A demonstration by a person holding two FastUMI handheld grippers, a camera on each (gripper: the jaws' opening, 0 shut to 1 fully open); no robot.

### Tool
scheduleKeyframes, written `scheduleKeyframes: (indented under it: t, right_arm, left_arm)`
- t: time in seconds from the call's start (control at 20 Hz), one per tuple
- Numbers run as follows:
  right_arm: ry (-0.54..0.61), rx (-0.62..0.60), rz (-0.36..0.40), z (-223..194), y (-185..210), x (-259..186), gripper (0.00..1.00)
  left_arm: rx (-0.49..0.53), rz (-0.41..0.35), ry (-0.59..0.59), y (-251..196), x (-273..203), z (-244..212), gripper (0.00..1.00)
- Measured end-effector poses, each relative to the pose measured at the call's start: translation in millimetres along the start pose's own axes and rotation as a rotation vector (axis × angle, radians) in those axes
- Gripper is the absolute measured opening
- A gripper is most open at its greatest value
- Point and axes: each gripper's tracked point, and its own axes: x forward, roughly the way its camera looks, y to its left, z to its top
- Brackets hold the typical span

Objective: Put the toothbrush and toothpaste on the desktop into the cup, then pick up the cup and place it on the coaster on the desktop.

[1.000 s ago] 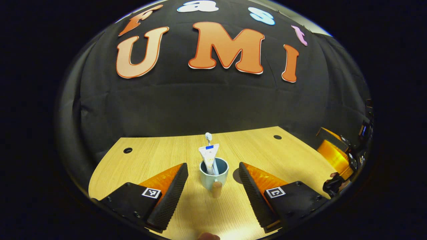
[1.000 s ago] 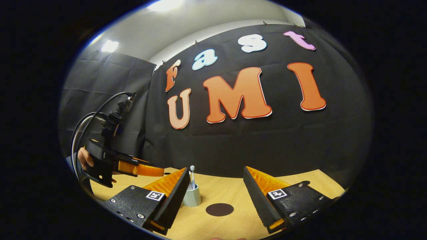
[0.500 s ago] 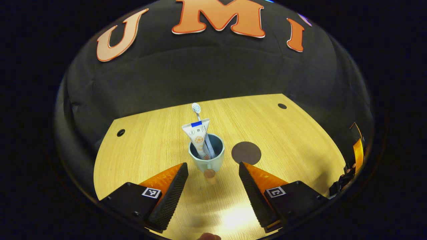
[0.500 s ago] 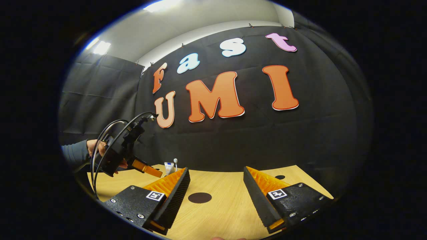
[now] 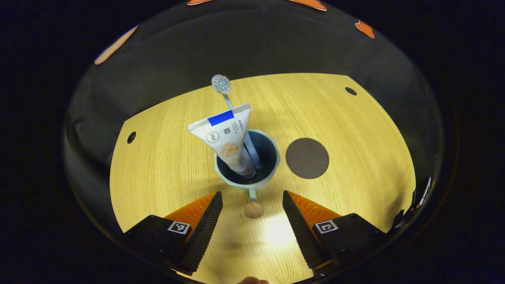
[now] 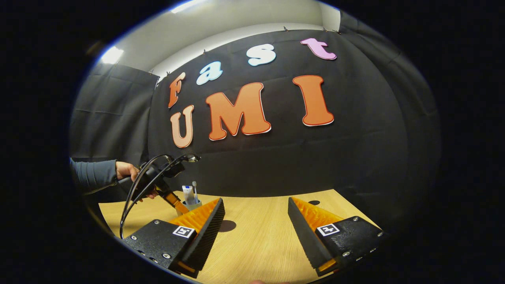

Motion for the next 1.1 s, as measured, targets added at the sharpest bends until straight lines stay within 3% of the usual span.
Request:
scheduleKeyframes:
  t: [0.25,0.45,0.5,0.55,0.65,0.7,0.8,0.9,1.1]
  right_arm:
    - [0.027,-0.023,-0.001,-12,5,0,0.97]
    - [0.057,-0.088,0.004,-22,11,-2,0.97]
    - [0.062,-0.096,0.009,-24,13,-1,0.97]
    - [0.066,-0.099,0.011,-25,14,-1,0.97]
    - [0.076,-0.097,0.014,-28,15,0,0.97]
    - [0.077,-0.095,0.014,-29,16,1,0.97]
    - [0.075,-0.091,0.012,-28,16,1,0.97]
    - [0.07,-0.087,0.01,-29,16,1,0.97]
    - [0.067,-0.085,0.0,-27,14,-1,0.97]
  left_arm:
    - [0.069,0.001,0.112,-7,14,-1,0.99]
    - [0.065,0.012,0.17,-9,12,13,0.99]
    - [0.058,0.016,0.186,-11,12,16,0.84]
    - [0.047,0.019,0.195,-12,12,20,0.75]
    - [0.008,0.004,0.207,-18,10,31,0.76]
    - [0.0,0.005,0.208,-21,9,40,0.5]
    - [-0.025,-0.011,0.2,-27,7,60,0.49]
    - [-0.027,-0.017,0.195,-35,7,85,0.36]
    - [-0.05,-0.012,0.172,-48,10,143,0.34]
